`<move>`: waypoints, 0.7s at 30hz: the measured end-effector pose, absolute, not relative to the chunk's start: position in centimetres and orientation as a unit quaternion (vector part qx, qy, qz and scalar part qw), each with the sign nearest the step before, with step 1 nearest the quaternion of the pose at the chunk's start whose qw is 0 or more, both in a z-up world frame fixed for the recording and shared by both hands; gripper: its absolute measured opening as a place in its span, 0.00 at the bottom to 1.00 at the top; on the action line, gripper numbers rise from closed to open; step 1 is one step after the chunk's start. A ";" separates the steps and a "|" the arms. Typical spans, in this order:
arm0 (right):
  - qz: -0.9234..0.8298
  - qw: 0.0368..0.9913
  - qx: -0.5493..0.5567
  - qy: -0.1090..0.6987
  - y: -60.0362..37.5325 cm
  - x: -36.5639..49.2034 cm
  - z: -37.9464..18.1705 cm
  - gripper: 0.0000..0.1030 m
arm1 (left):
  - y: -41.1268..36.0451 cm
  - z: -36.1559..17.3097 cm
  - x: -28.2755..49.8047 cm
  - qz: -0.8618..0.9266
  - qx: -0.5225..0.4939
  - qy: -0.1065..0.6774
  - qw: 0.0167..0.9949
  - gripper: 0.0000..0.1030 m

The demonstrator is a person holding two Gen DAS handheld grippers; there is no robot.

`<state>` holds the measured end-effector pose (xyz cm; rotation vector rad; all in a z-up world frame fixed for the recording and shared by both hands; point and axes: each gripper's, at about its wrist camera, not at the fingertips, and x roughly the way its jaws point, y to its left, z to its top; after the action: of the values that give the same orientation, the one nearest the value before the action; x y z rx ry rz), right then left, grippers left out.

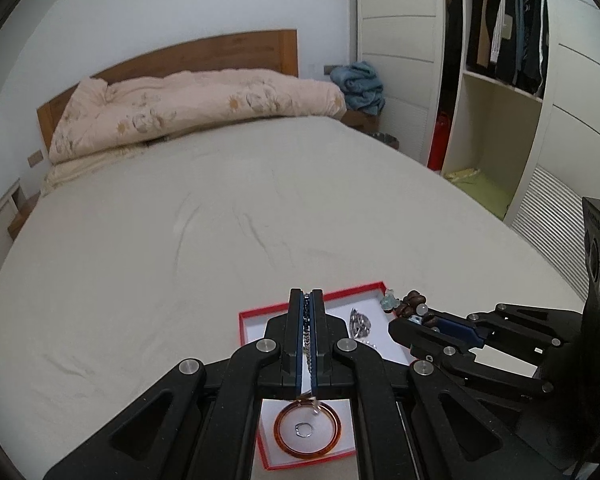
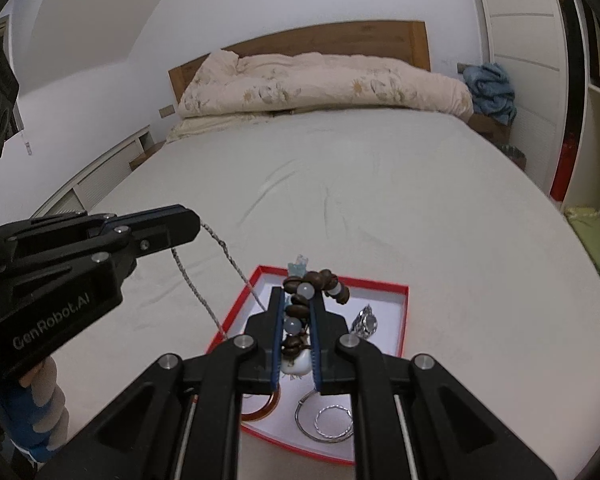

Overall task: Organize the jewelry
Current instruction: 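Lower the chain and bracelet into the red box and open both tools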

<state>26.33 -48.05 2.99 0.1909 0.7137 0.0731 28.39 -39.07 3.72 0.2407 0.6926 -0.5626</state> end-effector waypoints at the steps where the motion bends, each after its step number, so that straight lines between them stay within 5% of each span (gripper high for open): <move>1: 0.035 0.930 0.095 0.354 -48.1 26.6 2.3 0.10 | -39.2 3.2 28.6 -0.271 0.115 0.339 0.894 0.02; 21: 0.031 0.894 0.122 0.431 -49.1 28.3 -6.2 0.10 | -39.4 -7.6 30.7 -0.251 0.124 0.437 0.855 0.02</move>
<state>28.25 -49.08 -6.17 0.2538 0.8935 0.0636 30.69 -39.44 -7.62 0.2599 0.9178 -0.5286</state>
